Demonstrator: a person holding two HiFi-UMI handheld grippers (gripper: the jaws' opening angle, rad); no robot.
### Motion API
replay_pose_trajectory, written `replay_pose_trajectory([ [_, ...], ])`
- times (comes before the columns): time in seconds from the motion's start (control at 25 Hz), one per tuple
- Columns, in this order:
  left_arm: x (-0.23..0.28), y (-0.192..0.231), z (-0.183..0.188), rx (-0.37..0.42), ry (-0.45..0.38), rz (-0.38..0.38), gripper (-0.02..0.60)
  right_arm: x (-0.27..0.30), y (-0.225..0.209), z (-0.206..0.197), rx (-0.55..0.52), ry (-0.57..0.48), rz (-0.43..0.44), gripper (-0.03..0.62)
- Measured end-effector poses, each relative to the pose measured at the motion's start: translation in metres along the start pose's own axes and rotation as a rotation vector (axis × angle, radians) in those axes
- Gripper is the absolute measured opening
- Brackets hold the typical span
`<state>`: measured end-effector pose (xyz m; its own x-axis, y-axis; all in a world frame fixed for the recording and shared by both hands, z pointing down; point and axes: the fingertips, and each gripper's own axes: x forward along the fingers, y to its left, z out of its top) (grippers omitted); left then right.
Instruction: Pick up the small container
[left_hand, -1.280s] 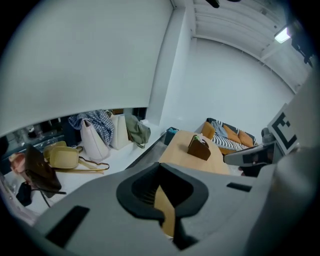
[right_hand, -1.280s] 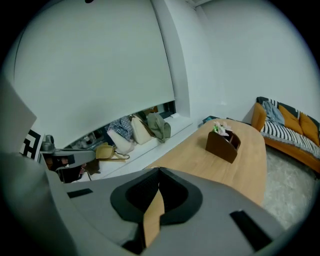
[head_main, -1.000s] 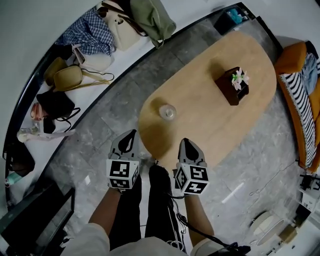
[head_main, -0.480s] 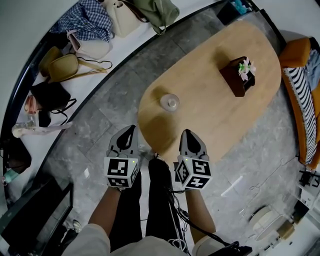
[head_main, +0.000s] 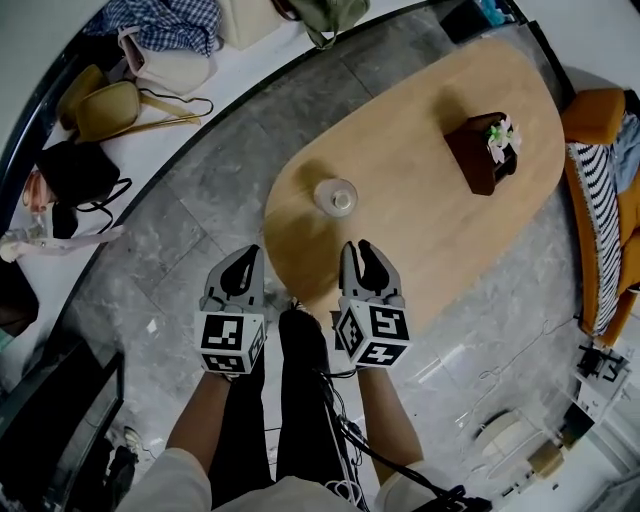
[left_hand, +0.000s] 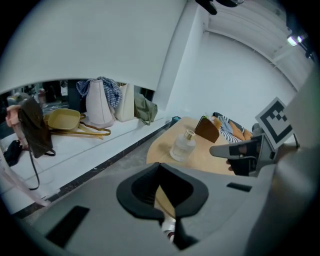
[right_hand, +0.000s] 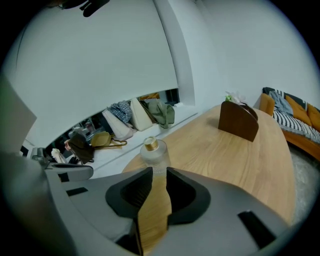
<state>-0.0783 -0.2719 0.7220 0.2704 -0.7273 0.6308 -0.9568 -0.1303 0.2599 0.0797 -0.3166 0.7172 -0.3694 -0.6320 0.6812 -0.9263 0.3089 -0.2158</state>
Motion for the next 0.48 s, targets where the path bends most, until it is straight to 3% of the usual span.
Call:
replay_pose_trajectory([
  [0.48,0.012,0.017,-0.015,-0.037,0.025,0.021,0.008,0.036,0.008,0.000,-0.065,0.021,0.057,0.217],
])
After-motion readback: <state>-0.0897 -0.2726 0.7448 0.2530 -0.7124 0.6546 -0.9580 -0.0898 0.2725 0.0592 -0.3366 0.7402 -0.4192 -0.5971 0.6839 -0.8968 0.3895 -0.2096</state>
